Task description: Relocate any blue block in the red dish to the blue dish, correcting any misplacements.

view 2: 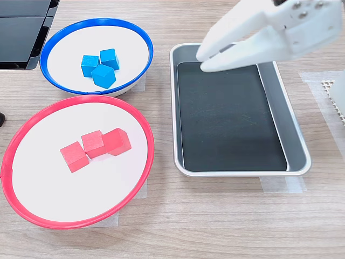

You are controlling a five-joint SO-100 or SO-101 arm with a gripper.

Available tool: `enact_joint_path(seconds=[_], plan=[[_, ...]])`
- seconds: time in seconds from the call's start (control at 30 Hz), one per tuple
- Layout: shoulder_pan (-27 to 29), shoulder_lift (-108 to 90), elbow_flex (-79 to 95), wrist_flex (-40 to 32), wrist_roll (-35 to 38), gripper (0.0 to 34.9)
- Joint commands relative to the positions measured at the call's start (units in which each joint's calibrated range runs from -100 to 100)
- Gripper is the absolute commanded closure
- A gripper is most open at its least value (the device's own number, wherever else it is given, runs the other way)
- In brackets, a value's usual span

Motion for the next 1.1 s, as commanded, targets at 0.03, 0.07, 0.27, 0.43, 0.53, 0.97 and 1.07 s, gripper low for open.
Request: enact_joint_path(seconds=[0.03,0.07,0.27,0.43,0.53,0.97,1.07], plan=[[0.0,-12.6,6.3,7.0,-2.3,34.6],[-0.1,-15.0,7.5,8.4,-2.8,34.6],[1.4,-23.6,13.2,13.5,-4.4,34.6],[3.9,-24.1,14.0,14.8,-4.8,34.7],[4.4,-24.1,14.7,15.0,-4.9,34.7],[5.4,-24.1,19.7,11.9,-3.9,34.9],[5.4,-24.1,19.7,11.9,-3.9,34.9]])
